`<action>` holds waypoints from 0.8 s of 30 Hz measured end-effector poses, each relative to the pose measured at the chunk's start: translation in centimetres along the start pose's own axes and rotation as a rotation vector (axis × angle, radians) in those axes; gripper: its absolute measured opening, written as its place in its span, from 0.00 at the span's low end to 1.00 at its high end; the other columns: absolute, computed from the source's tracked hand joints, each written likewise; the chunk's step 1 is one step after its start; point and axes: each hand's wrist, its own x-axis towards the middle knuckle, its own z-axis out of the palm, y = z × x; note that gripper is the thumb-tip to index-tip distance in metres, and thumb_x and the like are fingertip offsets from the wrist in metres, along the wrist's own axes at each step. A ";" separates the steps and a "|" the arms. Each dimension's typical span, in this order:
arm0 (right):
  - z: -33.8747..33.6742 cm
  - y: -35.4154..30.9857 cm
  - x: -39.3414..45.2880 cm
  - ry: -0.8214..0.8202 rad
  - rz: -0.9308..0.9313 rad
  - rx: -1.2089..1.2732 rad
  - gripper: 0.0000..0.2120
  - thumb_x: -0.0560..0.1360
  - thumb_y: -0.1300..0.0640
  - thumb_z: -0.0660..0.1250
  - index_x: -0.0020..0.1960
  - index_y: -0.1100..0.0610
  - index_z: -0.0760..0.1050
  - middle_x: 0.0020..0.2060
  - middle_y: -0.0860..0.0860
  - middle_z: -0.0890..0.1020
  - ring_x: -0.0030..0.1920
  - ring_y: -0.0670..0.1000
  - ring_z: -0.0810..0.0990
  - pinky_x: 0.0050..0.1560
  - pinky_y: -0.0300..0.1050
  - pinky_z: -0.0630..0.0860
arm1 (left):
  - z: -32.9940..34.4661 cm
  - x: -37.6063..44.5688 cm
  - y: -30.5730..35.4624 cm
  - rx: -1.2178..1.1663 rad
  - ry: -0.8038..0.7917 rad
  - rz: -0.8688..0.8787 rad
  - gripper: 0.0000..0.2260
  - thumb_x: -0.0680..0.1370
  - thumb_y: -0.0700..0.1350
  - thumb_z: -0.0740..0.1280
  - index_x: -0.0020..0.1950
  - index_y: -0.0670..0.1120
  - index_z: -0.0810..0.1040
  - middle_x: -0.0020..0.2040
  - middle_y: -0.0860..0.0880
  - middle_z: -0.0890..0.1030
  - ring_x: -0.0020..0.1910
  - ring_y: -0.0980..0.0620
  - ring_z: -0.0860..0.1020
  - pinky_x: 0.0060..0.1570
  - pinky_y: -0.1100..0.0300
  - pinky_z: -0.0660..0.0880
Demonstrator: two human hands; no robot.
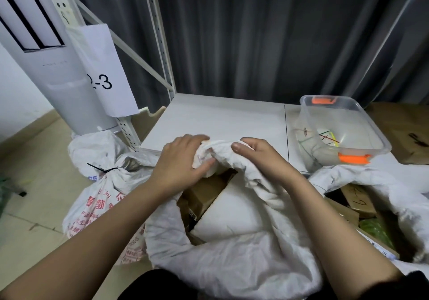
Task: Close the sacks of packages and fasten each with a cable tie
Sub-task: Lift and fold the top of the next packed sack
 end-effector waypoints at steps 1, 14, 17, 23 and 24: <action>0.3 -0.3 0.2 -0.017 -0.004 0.042 0.13 0.79 0.54 0.64 0.40 0.61 0.70 0.31 0.49 0.74 0.32 0.47 0.72 0.33 0.39 0.68 | 0.3 0.5 0.5 0.043 0.024 0.076 0.29 0.72 0.66 0.57 0.66 0.49 0.70 0.59 0.49 0.77 0.57 0.49 0.75 0.55 0.51 0.71; -2.0 2.5 -1.9 0.280 -0.045 -0.313 0.13 0.79 0.47 0.63 0.39 0.52 0.73 0.33 0.45 0.77 0.37 0.45 0.74 0.42 0.49 0.69 | 1.3 3.1 0.8 0.273 0.092 0.262 0.16 0.79 0.57 0.52 0.47 0.47 0.71 0.29 0.51 0.77 0.26 0.48 0.76 0.23 0.61 0.63; -2.1 1.1 -1.4 0.271 -0.080 0.040 0.17 0.79 0.51 0.64 0.34 0.55 0.67 0.30 0.49 0.67 0.33 0.45 0.65 0.36 0.44 0.62 | 0.7 3.5 0.6 0.191 0.044 0.257 0.18 0.79 0.58 0.50 0.46 0.47 0.72 0.36 0.50 0.77 0.35 0.47 0.77 0.34 0.58 0.65; -2.1 -0.5 -0.6 0.265 0.008 0.216 0.08 0.79 0.55 0.63 0.41 0.53 0.71 0.34 0.49 0.76 0.36 0.46 0.75 0.40 0.43 0.71 | 0.9 4.3 5.2 0.105 -0.030 0.343 0.30 0.72 0.65 0.63 0.68 0.50 0.66 0.61 0.49 0.75 0.55 0.49 0.75 0.55 0.53 0.70; -1.9 -0.7 -0.9 0.251 -0.011 0.258 0.05 0.80 0.58 0.62 0.45 0.52 0.72 0.37 0.50 0.78 0.37 0.47 0.76 0.40 0.43 0.72 | 1.3 4.5 5.7 0.153 -0.022 0.353 0.29 0.72 0.65 0.62 0.67 0.49 0.67 0.57 0.48 0.77 0.52 0.48 0.77 0.51 0.52 0.72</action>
